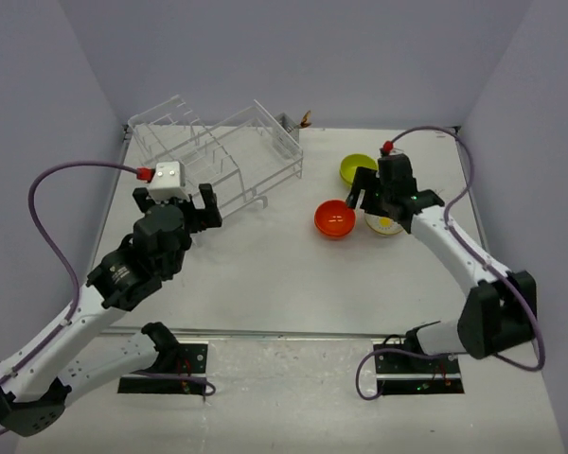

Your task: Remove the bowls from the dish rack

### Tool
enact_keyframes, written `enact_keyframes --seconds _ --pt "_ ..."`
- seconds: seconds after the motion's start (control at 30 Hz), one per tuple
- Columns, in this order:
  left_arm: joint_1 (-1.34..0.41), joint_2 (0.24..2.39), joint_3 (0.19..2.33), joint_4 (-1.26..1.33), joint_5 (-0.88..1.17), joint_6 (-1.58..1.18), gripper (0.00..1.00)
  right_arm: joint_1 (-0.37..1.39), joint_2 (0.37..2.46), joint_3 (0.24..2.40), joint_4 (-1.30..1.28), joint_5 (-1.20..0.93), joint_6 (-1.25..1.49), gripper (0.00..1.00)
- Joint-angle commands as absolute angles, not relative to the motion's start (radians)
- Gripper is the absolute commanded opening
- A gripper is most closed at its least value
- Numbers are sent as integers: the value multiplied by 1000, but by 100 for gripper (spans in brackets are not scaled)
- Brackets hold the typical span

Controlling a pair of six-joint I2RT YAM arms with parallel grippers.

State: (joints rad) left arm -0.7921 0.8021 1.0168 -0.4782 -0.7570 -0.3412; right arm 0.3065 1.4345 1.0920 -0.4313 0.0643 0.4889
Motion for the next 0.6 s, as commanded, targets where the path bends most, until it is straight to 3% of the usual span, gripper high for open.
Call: enact_keyframes --seconds 0.0,0.03,0.17,0.33,0.57 --pt "-634 821 1020 -428 -645 -387 100 282 1166 1083 -488 158 474 94" --pt "-586 822 1016 -416 -596 -387 100 282 1116 1085 -523 167 453 99" --pt "-410 828 1020 -452 -443 -396 100 282 907 1162 -678 256 399 99" --pt "-391 752 997 -541 -602 -402 100 282 675 1201 -810 388 354 99" --pt "-391 618 913 -637 -768 -419 100 282 503 1220 -916 347 305 99"
